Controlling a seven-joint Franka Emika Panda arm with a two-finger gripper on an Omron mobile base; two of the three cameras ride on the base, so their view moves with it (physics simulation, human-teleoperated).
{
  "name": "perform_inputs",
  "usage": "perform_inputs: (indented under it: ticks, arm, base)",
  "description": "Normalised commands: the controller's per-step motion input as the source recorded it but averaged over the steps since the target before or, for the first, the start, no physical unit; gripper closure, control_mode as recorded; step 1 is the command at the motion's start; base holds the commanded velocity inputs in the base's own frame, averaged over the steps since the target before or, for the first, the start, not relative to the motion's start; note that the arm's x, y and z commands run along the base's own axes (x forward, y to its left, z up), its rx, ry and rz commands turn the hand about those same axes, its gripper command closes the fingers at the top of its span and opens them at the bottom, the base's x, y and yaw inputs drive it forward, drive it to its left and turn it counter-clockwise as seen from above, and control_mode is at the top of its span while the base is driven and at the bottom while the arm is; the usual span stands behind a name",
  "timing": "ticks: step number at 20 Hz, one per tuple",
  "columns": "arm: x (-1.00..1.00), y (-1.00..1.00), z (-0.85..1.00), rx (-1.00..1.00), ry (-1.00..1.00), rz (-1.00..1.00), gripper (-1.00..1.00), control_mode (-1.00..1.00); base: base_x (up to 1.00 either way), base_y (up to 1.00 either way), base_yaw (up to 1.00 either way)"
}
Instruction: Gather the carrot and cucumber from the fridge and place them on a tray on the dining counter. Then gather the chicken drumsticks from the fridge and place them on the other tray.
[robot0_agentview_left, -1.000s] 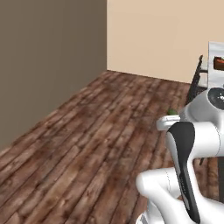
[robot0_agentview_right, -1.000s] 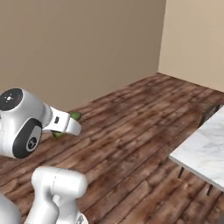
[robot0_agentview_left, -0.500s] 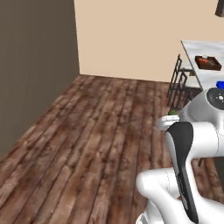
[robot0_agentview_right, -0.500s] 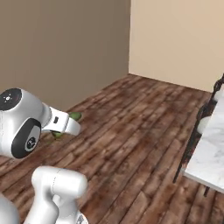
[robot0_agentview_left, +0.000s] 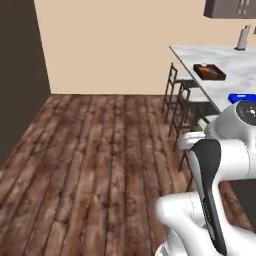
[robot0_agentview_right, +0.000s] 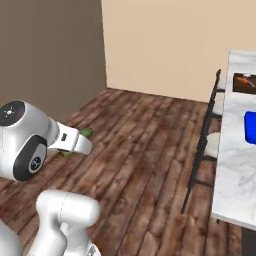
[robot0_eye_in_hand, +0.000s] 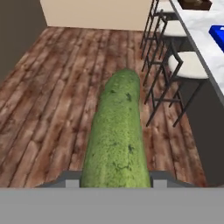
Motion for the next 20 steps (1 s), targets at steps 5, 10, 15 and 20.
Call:
perform_inputs:
  ticks: [5,10,15,20]
  arm:
    - [0.00,0.00,0.00,0.00,0.00,0.00,1.00,1.00]
    - [0.00,0.00,0.00,0.00,0.00,0.00,1.00,1.00]
    - [0.00,0.00,0.00,0.00,0.00,0.00,1.00,1.00]
    - [0.00,0.00,0.00,0.00,0.00,0.00,1.00,1.00]
  base:
    - [0.72,0.30,-0.41]
    - [0.67,0.28,-0.39]
    - [0.66,0.40,-0.36]
    - [0.68,0.57,-0.31]
